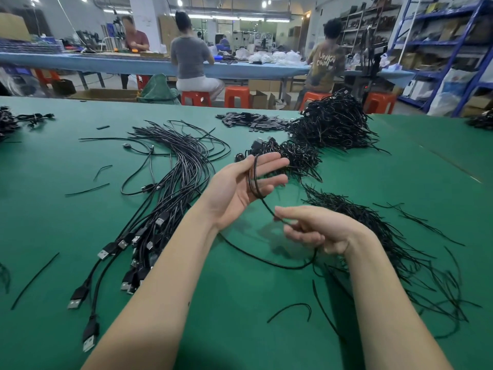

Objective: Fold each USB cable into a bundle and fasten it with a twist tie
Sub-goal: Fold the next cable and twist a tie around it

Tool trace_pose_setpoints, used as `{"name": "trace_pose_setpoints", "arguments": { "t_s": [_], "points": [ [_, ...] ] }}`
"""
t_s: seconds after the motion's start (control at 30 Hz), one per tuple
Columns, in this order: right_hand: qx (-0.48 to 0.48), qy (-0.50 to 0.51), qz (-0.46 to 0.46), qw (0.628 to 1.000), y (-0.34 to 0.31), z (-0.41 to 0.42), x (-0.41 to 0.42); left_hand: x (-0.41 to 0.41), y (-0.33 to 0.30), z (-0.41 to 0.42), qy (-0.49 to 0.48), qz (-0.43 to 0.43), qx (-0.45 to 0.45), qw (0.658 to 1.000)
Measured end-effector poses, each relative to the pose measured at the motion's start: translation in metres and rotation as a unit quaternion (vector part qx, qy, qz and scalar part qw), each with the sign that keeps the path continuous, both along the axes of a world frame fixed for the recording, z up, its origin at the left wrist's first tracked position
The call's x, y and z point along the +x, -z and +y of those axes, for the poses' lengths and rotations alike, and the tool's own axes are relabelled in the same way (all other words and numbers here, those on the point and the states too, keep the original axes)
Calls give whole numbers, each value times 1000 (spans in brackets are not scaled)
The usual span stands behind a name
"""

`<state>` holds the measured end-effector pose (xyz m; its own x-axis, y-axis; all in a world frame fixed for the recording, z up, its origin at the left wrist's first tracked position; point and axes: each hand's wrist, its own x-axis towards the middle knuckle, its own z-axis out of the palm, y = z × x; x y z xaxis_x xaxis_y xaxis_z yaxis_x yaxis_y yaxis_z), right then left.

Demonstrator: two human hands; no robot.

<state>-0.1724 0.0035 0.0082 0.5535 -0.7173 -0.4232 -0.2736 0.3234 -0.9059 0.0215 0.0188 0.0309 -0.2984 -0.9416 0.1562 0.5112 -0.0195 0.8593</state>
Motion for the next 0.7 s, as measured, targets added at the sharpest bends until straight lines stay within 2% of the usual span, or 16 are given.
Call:
{"name": "trace_pose_setpoints", "arguments": {
  "t_s": [0.07, 0.13, 0.3, 0.37, 0.47, 0.53, 0.63, 0.7],
  "points": [
    [-3, 92, -101, 991, -3, -7, -4, 5, 0, 2, 40, -51, -16, 998],
    [11, 167, -165, 972, -8, -13, -9, 9, -2, 3, 70, -118, -30, 990],
    [34, 218, -267, 938, -21, -13, -19, 12, -6, 7, 133, -309, -47, 940],
    [23, 232, -260, 937, -29, -10, -24, 10, -5, 8, 142, -346, -44, 926],
    [-104, 145, -53, 983, -30, -6, -23, 7, -2, 6, 70, -317, -47, 945],
    [-156, 44, 42, 986, -26, -1, -14, 3, -1, 2, 7, -264, -43, 963],
    [-156, -86, 73, 981, -17, 5, 6, -4, 0, -2, -39, -172, -18, 984],
    [-126, -138, 58, 981, -8, 6, 18, -6, 0, -3, -46, -103, 0, 994]
  ]
}}
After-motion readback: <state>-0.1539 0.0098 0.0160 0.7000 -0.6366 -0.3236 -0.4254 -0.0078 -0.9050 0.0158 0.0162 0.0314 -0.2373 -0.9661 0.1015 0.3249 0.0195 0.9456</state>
